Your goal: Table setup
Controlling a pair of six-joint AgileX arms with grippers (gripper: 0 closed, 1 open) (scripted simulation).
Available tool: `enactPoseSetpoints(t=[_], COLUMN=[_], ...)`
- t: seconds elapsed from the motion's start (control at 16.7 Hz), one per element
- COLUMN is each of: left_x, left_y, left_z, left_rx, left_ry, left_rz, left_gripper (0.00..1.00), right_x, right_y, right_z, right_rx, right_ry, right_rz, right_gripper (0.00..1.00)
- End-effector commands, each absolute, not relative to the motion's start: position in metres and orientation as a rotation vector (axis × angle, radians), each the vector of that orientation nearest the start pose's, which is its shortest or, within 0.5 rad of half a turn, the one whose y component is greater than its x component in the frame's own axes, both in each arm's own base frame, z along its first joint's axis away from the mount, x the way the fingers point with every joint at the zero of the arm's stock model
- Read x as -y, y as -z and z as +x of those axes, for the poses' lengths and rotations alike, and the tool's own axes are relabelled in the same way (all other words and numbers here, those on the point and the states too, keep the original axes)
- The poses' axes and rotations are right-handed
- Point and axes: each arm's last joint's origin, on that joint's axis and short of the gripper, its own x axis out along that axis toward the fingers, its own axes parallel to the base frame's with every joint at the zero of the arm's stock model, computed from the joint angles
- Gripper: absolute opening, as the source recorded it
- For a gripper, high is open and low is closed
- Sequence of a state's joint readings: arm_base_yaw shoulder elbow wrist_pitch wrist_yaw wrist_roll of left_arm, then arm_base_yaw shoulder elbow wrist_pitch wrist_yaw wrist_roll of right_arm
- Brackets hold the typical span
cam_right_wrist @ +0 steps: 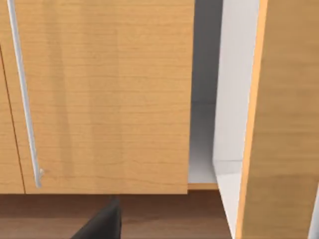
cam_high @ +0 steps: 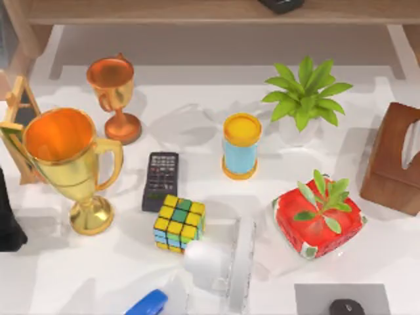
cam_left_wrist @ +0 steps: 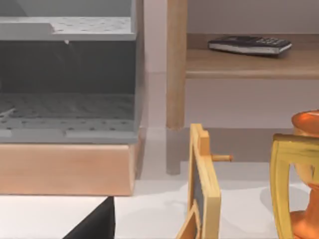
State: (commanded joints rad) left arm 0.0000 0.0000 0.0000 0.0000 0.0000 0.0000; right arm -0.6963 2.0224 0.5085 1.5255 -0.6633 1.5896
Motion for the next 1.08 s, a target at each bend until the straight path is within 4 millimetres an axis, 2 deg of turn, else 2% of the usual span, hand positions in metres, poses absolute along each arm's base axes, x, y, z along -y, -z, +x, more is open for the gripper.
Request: enactPoseSetpoints(t=[0.66,1.08], left_x=[0.0012,0.0012], left_y=[-0.16,-0.16], left_z=[0.1057,0.1057], left_rx=[0.0,0.0], left_ry=[0.0,0.0], left_rz=[0.0,0.0], left_gripper=[1.0,1.0], right_x=[0.1801,0.1801], right_y=[-0.0961,-0.0961], right_z=[0.2481,0.2481], right_rx=[0.008,0.008], right_ry=[0.008,0.008], right_rz=[1.571,1.571], right_gripper=[0.02,0.0])
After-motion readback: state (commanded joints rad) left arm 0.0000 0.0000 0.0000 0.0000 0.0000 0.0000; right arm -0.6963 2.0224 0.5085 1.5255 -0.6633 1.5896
